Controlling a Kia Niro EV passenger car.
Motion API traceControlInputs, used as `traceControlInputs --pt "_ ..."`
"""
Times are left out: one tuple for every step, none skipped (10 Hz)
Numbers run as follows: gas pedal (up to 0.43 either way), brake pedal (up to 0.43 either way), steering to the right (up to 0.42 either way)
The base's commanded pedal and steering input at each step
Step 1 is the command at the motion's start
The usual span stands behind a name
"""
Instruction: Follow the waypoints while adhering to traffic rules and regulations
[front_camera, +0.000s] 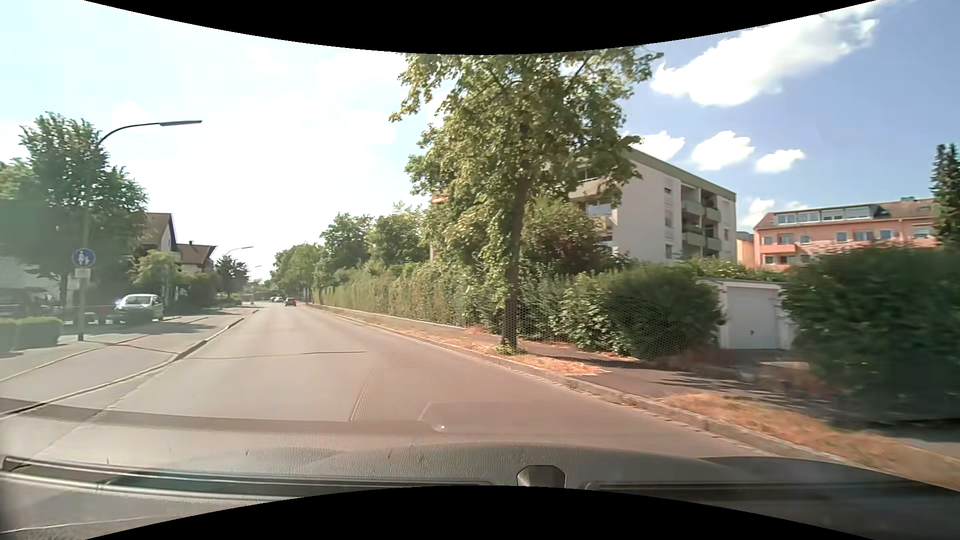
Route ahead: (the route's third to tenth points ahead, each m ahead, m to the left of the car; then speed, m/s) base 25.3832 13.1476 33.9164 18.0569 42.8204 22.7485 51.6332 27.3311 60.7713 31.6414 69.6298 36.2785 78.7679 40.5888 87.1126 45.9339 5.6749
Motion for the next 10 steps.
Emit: traceControlInputs --pt "0.228 0.006 -0.317" --pt "0.228 0.006 -0.288" --pt "0.228 0.006 -0.256" --pt "0.209 0.012 -0.233" --pt "0.209 0.006 -0.206" --pt "0.209 0.006 -0.181" --pt "0.209 0.006 -0.159" --pt "0.209 0.006 -0.144" --pt "0.209 0.006 -0.128" --pt "0.209 0.006 -0.111"
